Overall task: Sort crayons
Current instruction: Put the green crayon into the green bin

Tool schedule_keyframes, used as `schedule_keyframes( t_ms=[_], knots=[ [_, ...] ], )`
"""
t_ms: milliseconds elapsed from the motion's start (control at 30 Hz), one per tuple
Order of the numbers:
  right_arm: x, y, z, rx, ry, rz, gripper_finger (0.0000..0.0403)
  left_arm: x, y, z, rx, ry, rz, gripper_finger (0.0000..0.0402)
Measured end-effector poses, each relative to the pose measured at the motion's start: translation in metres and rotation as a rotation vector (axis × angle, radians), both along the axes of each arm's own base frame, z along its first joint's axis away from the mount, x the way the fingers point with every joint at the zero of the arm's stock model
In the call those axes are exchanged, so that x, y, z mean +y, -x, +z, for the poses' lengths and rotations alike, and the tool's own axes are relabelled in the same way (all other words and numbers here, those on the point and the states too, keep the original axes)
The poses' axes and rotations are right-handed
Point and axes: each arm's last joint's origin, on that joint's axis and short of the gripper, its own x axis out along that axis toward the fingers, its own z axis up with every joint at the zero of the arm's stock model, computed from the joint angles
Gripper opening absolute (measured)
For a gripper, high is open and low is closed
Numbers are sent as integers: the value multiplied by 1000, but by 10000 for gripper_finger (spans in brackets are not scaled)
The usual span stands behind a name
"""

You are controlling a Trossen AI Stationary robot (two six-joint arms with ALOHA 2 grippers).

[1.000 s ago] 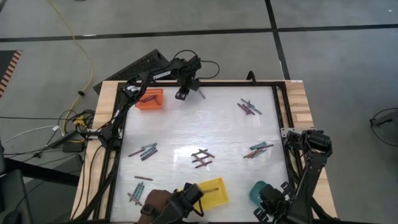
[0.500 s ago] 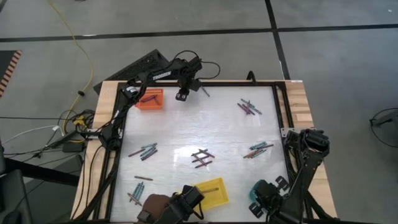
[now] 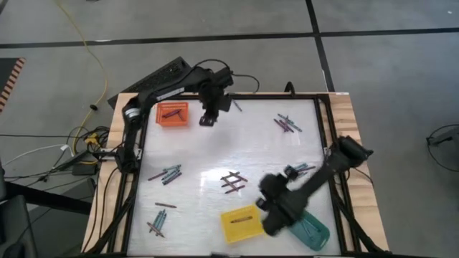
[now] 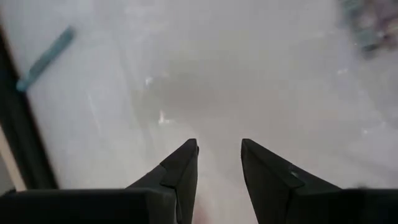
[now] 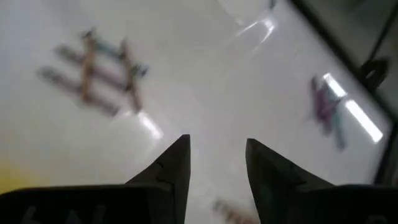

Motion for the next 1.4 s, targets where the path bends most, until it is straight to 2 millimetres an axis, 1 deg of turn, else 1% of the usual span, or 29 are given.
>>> schedule_keyframes(
  t_ms=[67, 167, 233, 333, 467, 567, 700, 767, 867, 967, 1067, 1233, 1333, 1367, 1400],
  knots=[
    [-19, -12, 2, 35, 42, -8, 157, -28, 0, 19, -37, -9, -38, 112],
    [-46, -25, 4, 92, 80, -27, 162, -72, 3, 40, -73, -27, -87, 112],
    [-61, -32, 6, 127, 89, -30, 164, -100, 9, 49, -76, -49, -107, 112],
    [-84, -42, 10, 164, 95, -23, 164, -140, 23, 56, -57, -97, -110, 112],
    [-115, -55, 15, 186, 94, -3, 164, -187, 46, 50, -19, -156, -93, 112],
    [-140, -70, 16, 184, 62, 24, 164, -215, 66, 41, -42, -162, -70, 112],
    [-176, -87, 17, 170, -9, 89, 164, -248, 90, 26, -92, -129, -50, 112],
    [-196, -95, 18, 142, -49, 125, 164, -261, 100, 17, -123, -109, -33, 112],
    [-229, -101, 21, 91, -82, 139, 164, -279, 112, 5, -185, -90, -7, 112],
    [-263, -102, 23, 39, -115, 130, 164, -294, 120, -9, -232, -82, 14, 112],
    [-296, -97, 25, -25, -164, 94, 164, -304, 125, -22, -258, -85, 20, 112],
    [-342, -84, 27, -109, -215, 27, 163, -311, 129, -41, -277, -99, 40, 112],
    [-367, -83, 18, -138, -230, -5, 159, -311, 129, -48, -283, -96, 57, 112],
    [-375, -84, 13, -142, -239, -17, 157, -311, 129, -49, -293, -90, 57, 112],
    [-384, -88, 2, -142, -254, -20, 155, -312, 128, -51, -302, -87, 54, 112]
  ],
)
